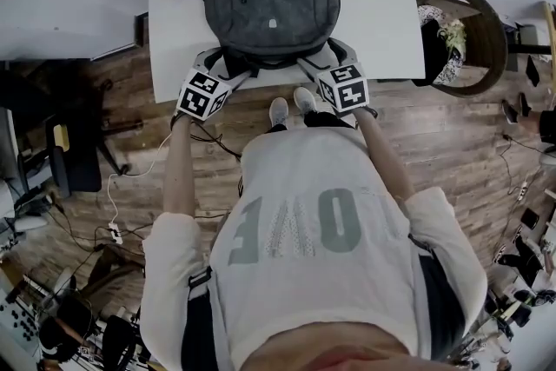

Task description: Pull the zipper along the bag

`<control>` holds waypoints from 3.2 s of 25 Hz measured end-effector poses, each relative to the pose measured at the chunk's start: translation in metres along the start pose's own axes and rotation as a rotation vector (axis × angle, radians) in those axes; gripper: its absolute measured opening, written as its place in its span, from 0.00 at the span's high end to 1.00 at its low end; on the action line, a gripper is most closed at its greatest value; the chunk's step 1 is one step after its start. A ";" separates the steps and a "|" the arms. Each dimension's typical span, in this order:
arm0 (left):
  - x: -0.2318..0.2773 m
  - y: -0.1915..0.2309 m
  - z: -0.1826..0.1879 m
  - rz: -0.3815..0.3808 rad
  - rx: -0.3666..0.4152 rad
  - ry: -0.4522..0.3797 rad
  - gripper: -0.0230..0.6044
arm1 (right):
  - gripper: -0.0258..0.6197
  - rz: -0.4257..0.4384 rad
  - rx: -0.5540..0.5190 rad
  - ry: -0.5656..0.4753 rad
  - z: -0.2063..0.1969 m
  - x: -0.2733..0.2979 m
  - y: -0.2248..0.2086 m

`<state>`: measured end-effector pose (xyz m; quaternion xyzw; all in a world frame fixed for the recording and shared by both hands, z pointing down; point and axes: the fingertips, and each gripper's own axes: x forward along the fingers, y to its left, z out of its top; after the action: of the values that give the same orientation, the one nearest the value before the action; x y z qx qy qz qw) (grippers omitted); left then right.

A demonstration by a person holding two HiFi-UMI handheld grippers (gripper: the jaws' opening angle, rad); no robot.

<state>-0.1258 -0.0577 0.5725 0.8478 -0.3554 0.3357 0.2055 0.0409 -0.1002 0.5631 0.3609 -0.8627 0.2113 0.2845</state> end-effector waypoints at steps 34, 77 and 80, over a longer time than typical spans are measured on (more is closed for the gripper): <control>0.029 -0.013 0.097 0.045 0.059 -0.193 0.39 | 0.38 -0.151 0.112 -0.044 0.011 -0.050 -0.054; 0.047 0.030 0.098 0.089 0.317 -0.113 0.52 | 0.38 -0.086 -0.058 0.034 0.012 0.012 -0.057; 0.063 0.029 0.101 -0.004 0.482 0.006 0.51 | 0.38 -0.084 -0.059 0.030 0.010 0.012 -0.056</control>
<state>-0.0717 -0.1655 0.5510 0.8721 -0.2625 0.4129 -0.0012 0.0715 -0.1484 0.5722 0.3852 -0.8483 0.1789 0.3164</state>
